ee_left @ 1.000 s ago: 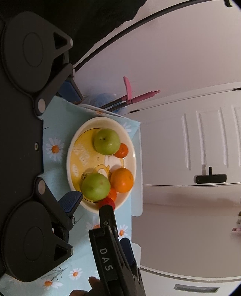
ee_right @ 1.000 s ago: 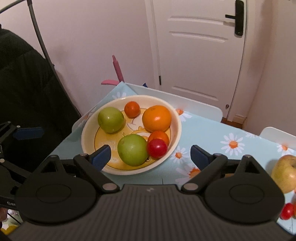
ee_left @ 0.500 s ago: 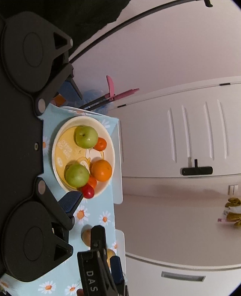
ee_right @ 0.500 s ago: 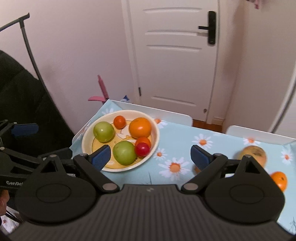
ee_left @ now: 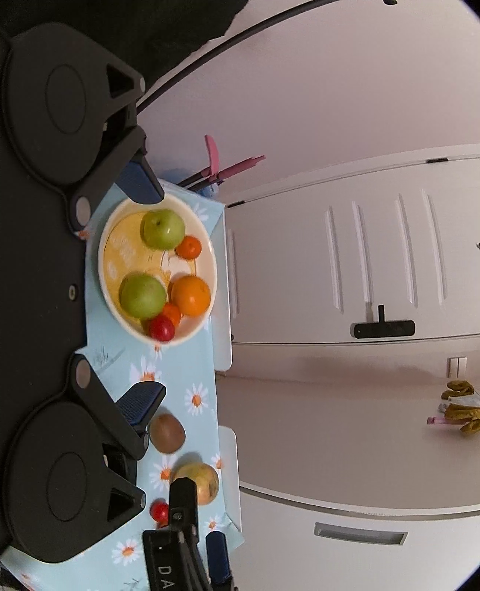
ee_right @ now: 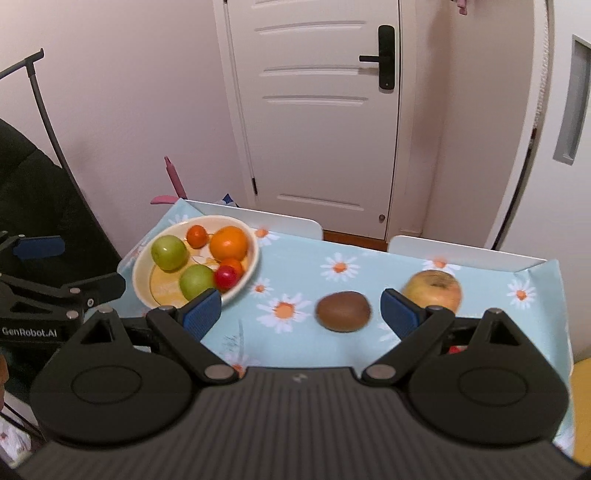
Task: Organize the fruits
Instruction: 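Move both grippers back over the kiwi and the large apple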
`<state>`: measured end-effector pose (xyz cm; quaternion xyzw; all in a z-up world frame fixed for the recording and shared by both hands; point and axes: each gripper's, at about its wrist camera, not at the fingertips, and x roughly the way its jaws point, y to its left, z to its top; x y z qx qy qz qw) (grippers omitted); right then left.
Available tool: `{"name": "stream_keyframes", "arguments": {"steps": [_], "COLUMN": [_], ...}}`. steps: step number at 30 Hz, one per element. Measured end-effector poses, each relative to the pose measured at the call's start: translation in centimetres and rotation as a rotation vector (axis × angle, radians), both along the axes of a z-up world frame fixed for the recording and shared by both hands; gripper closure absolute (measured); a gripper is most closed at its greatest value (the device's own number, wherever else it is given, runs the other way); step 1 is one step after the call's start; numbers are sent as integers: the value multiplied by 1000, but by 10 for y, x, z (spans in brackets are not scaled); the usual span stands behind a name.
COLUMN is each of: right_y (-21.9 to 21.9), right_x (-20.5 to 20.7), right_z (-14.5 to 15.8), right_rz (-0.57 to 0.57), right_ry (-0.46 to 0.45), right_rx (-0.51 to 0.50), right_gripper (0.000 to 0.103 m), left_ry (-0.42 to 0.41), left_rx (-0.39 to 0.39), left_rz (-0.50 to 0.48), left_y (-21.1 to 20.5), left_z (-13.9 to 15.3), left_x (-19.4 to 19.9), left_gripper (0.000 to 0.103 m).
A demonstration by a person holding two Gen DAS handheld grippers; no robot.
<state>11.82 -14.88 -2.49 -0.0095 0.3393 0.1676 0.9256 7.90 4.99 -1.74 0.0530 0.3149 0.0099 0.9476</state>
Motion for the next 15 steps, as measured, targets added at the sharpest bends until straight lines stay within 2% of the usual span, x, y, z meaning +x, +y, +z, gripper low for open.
{"name": "stream_keyframes", "arguments": {"steps": [10, 15], "right_y": [-75, -102], "right_x": [31, 55], "right_z": [-19, -35], "right_rz": [106, 146], "right_ry": [13, 27], "right_rx": [-25, -32], "right_gripper": [0, 0], "left_ry": [34, 43], "left_rx": [-31, -28], "left_rz": [74, 97], "left_y": [-77, -111], "left_z": [-16, -35], "left_x": [15, 33], "left_gripper": [0, 0]}}
